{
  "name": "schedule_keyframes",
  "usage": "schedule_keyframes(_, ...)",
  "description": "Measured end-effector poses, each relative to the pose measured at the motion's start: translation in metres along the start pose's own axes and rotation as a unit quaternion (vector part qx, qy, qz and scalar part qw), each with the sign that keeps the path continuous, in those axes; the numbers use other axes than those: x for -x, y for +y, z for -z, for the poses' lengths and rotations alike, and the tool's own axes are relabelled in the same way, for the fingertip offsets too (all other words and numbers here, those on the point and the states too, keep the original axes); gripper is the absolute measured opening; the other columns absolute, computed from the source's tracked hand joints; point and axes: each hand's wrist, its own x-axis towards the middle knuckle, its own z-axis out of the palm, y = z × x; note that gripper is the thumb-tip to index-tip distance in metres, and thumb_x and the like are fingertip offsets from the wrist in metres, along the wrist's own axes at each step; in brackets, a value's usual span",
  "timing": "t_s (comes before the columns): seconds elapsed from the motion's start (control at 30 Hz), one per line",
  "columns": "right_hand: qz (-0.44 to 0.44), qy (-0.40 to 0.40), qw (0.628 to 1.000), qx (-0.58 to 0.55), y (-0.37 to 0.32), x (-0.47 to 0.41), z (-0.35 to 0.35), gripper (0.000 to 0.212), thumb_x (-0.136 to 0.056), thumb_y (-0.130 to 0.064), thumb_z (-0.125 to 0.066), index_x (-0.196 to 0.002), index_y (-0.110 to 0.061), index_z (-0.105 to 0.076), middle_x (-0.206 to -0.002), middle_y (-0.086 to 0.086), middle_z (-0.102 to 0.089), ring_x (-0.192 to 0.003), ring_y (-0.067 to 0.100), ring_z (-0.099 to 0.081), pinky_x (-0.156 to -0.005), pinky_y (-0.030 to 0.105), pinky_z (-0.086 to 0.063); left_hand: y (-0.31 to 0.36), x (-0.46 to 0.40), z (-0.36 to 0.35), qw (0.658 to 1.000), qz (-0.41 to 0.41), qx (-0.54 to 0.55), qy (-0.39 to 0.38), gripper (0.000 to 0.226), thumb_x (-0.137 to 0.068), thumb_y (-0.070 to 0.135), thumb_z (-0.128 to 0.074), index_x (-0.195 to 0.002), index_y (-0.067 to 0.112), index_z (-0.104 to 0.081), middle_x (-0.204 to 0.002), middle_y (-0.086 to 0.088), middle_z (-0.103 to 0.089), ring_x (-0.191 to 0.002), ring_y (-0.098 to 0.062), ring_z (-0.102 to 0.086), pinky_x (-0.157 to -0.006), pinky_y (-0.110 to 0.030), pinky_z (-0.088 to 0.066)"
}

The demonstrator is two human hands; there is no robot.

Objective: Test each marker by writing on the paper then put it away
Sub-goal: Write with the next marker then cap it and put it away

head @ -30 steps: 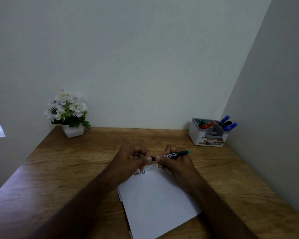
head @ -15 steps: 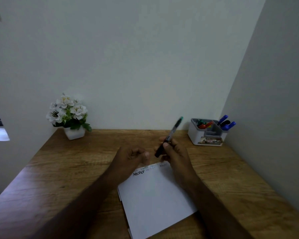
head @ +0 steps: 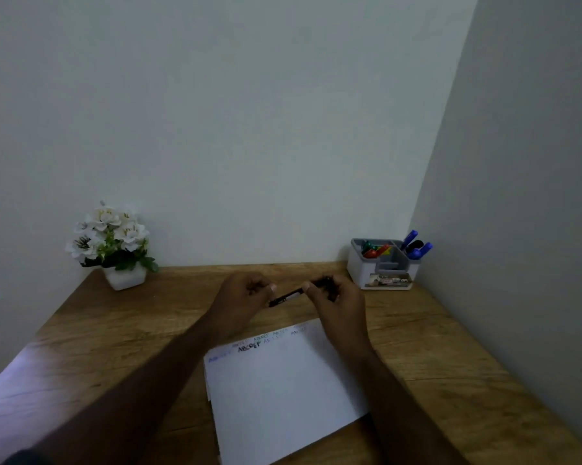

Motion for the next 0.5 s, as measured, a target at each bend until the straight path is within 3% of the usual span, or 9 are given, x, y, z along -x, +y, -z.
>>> schedule_keyframes(0.2, 0.038, 0.089, 0.995, 0.021, -0.028, -0.063, 0.049, 0.012, -0.084, -0.016, -0.078, -0.094, -0.013, -0.073, -0.086, -0.002, -0.073, -0.082, 0.006, -0.068, -0.074, 0.022, -0.055, 0.021, -0.056, -0.02, 0.994, -0.021, -0.091, -0.056, 0.017, -0.088, 0.022, -0.067, -0.072, 0.02, -0.072, -0.068, 0.007, -0.07, -0.066, -0.003, -0.065, -0.066, -0.018, -0.048)
schedule_keyframes(0.33, 0.096, 0.17, 0.977, 0.089, -0.042, -0.12, 0.092, 0.015, -0.082, -0.022, -0.08, -0.09, -0.012, -0.072, -0.079, 0.0, -0.072, -0.072, 0.008, -0.068, -0.069, 0.02, -0.055, 0.034, -0.086, -0.041, 0.99, -0.039, -0.103, -0.085, 0.017, -0.088, 0.022, -0.067, -0.076, 0.013, -0.073, -0.072, 0.002, -0.071, -0.07, -0.01, -0.067, -0.071, -0.026, -0.053)
schedule_keyframes(0.43, 0.107, 0.16, 0.968, 0.162, -0.043, -0.151, 0.111, 0.018, -0.084, -0.025, -0.078, -0.091, -0.01, -0.072, -0.078, 0.001, -0.071, -0.064, 0.002, -0.063, -0.061, 0.005, -0.046, 0.037, -0.103, -0.058, 0.988, -0.045, -0.113, -0.099, 0.019, -0.088, 0.027, -0.067, -0.08, 0.011, -0.074, -0.073, 0.001, -0.071, -0.071, -0.014, -0.068, -0.073, -0.031, -0.055)
schedule_keyframes(0.5, 0.089, 0.126, 0.963, 0.22, -0.035, -0.164, 0.114, 0.019, -0.084, -0.026, -0.078, -0.092, -0.009, -0.072, -0.078, 0.0, -0.07, -0.064, -0.001, -0.061, -0.061, 0.005, -0.045, 0.036, -0.11, -0.068, 0.987, -0.046, -0.117, -0.103, 0.019, -0.088, 0.027, -0.067, -0.081, 0.011, -0.074, -0.075, 0.0, -0.072, -0.072, -0.013, -0.068, -0.073, -0.031, -0.055)
